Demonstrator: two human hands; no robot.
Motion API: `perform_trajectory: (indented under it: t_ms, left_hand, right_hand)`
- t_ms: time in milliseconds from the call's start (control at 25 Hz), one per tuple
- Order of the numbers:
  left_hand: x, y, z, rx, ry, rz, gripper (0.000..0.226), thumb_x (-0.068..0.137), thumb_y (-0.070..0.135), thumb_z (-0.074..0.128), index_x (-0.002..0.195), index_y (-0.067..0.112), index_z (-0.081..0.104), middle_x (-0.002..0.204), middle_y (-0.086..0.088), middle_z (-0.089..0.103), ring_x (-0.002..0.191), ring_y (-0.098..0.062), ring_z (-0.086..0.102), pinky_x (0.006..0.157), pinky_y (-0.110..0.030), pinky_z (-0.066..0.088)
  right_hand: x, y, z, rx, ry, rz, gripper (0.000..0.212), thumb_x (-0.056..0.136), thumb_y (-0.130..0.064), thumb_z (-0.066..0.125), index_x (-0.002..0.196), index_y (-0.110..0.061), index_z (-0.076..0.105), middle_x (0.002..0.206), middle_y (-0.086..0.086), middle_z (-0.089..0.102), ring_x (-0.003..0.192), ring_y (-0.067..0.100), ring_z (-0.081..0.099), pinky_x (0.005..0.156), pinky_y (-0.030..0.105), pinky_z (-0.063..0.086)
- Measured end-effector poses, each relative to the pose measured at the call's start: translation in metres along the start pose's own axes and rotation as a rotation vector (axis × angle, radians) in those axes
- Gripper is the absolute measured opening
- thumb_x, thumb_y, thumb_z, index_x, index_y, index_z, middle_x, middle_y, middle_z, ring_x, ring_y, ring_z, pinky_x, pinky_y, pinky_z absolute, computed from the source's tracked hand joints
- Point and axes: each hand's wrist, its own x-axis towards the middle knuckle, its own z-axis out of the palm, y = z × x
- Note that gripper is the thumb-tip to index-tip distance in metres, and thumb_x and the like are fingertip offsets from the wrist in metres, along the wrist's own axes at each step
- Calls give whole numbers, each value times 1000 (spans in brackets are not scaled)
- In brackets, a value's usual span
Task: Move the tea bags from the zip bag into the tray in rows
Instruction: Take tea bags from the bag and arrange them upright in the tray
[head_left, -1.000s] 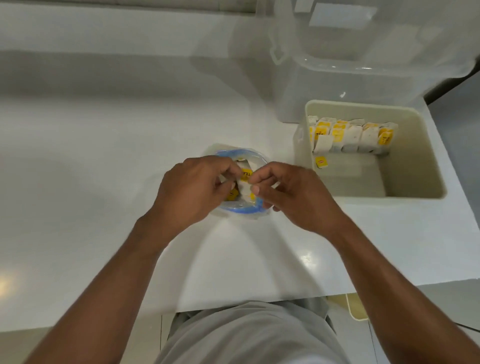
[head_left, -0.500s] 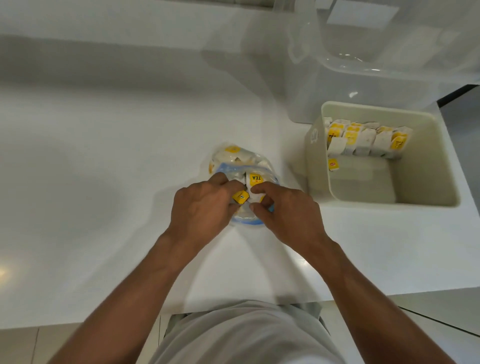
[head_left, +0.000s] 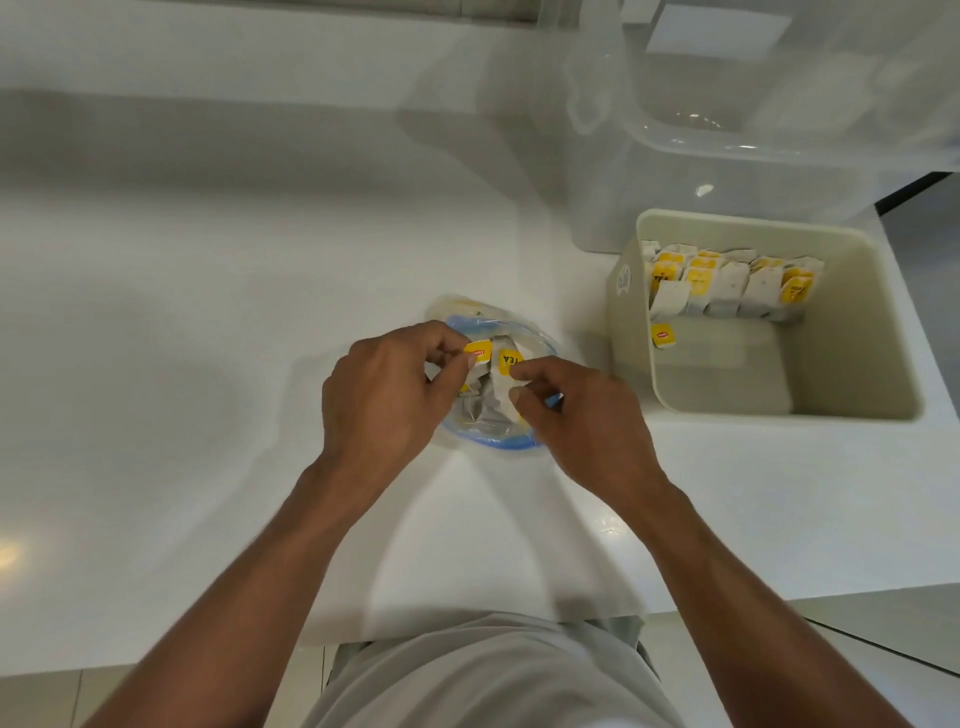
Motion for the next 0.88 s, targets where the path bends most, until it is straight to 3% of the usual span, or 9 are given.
perform_trajectory:
  t_ms: [80,240,320,400,520,720,880]
  left_hand:
    - [0,3,-4,-179,-50,-35,9,89,41,72,90,33,73,75,18,69,60,-7,65,62,-32,55]
    - [-1,23,-18,-545,-211,-12,3,89,27,75,91,26,76,76,2,73,60,-19,65,61,-36,55]
    - [1,31,-19,-639,-230,4,4,90,21,74,93,20,76,75,-6,73,60,-21,65,60,-31,52]
    - [4,32,-20,-653,-203,3,6,92,22,72,96,19,76,78,-7,74,59,-19,64,61,-31,53]
    - [7,18,-20,-448,-198,21,14,93,31,64,100,31,75,88,5,74,65,-17,68,68,-40,58]
    - [1,15,-16,298,-435,153,24,91,48,61,114,50,65,101,22,70,90,-11,64,71,-28,50]
    - [-4,29,-9,399,-397,161,34,88,62,57,118,46,61,98,20,67,89,-11,60,62,-24,36]
  right_hand:
    - [1,-3,0,-13,-8,-34,22,89,-37,66,111,-35,68,84,-19,69,74,3,63,74,25,52]
    - [3,-15,-10,306,-180,-36,16,83,-35,75,94,-42,67,80,-19,67,59,0,57,63,15,42]
    - [2,-21,-16,404,-213,-55,8,85,-27,74,82,-33,71,69,-15,65,56,1,55,61,16,42]
    - [2,-26,-24,478,-196,-83,8,89,-19,70,83,-16,74,65,-8,64,54,6,56,59,17,43]
    - [-1,-33,-39,591,-135,-95,8,91,-15,67,88,-15,75,70,1,68,56,11,58,56,17,45]
    - [-4,-42,-55,688,-80,-83,10,92,-17,64,92,-13,74,73,2,70,57,14,60,54,21,47]
    - [-4,-46,-60,697,-95,-60,10,92,-17,64,93,-14,74,74,2,70,57,14,61,54,20,48]
